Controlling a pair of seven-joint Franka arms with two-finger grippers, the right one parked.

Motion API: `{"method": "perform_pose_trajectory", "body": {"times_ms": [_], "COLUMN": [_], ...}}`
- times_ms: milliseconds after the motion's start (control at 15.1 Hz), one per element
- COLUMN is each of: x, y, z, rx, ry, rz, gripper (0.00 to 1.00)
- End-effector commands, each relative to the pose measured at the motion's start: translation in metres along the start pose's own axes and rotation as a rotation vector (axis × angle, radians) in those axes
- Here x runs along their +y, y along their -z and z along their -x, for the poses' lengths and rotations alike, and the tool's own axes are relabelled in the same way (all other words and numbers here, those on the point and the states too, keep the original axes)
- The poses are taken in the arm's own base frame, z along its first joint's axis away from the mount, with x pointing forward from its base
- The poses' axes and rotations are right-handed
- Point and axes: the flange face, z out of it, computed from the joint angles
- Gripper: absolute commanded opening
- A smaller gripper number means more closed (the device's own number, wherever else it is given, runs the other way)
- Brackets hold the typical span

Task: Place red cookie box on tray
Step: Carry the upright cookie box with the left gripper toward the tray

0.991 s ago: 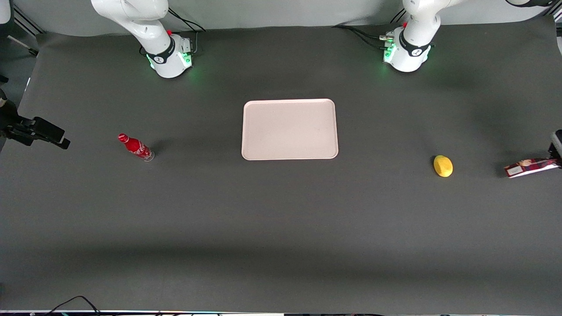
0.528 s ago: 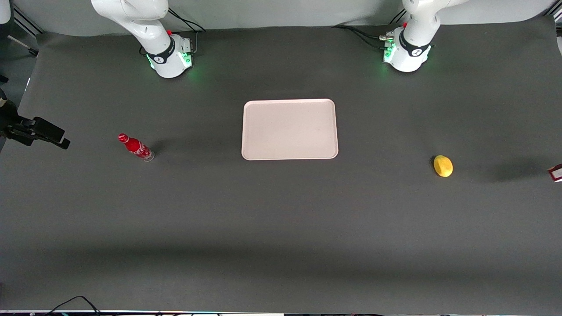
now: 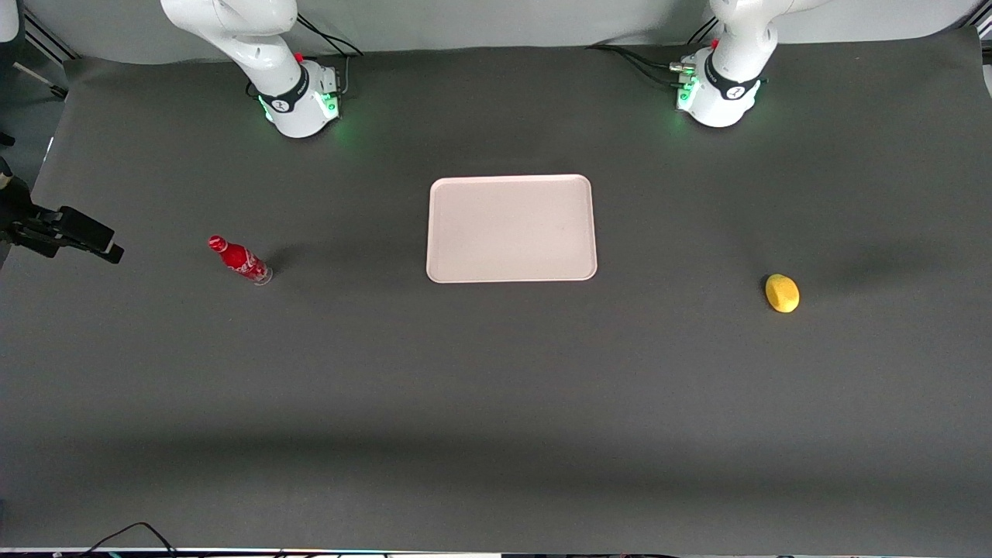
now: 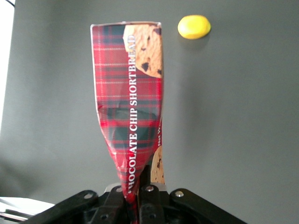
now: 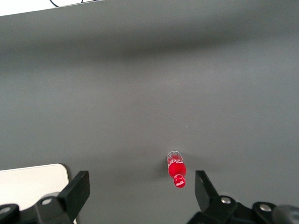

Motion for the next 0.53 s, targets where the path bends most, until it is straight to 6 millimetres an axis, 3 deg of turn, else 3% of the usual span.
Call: {"method": "perform_pose_trajectory", "body": {"times_ms": [0,462], "x": [0.004,0.021], "y": [0.015,0.025], "z": [-0.062,-0.221], "rx": [-0.037,-0.115], "ry": [0.172,0.486], "rz": [0.061,0.140], "gripper": [0.00,0.00]}}
